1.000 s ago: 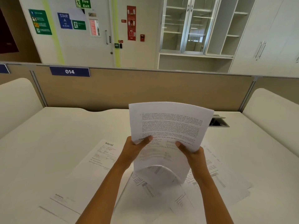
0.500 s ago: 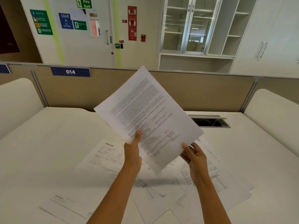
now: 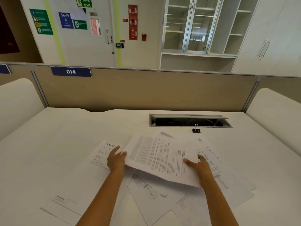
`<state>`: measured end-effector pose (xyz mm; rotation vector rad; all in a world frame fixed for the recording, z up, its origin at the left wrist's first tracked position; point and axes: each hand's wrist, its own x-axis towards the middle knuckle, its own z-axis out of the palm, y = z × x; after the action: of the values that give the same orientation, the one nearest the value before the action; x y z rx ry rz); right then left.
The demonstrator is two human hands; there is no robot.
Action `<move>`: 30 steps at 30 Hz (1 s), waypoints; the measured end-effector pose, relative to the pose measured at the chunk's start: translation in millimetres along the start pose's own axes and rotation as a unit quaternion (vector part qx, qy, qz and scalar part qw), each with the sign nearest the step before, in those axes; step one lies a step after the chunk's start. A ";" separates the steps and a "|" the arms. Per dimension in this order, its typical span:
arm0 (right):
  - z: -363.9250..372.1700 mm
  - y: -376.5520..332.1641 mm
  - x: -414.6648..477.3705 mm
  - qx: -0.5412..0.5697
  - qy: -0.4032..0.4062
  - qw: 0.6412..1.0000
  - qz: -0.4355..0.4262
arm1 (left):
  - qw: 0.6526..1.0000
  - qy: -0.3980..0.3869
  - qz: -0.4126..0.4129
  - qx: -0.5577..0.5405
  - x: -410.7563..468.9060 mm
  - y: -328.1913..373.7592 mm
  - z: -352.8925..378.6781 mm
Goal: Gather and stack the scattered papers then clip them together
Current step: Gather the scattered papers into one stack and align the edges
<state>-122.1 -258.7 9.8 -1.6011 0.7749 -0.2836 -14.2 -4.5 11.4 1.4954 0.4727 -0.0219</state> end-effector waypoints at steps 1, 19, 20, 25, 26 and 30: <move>0.5 5.4 3.1 -0.014 0.027 0.999 0.016 | 0.999 -0.015 -0.005 0.044 -0.4 -4.2 -2.2; -7.2 -7.7 -2.9 -0.103 0.053 0.992 -0.050 | 0.962 -0.152 0.081 0.214 3.0 7.4 -2.9; -7.4 -12.6 -4.8 -0.081 0.065 0.991 -0.087 | 0.966 -0.149 0.111 0.182 -0.2 11.2 -0.6; -5.8 -36.0 -19.7 0.059 0.099 0.966 -0.231 | 0.957 -0.126 0.249 0.079 -18.4 31.8 12.8; -5.3 -36.7 -20.5 0.067 0.094 0.964 -0.240 | 0.955 -0.130 0.260 0.065 -19.6 32.9 13.9; -4.3 -23.8 -20.4 0.090 0.067 0.971 -0.212 | 0.957 -0.144 0.247 0.047 -15.7 22.6 13.0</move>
<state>-132.3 -249.3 38.3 -1.5730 0.4841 -0.7564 -17.9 -19.1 37.8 1.6373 -0.1467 0.1313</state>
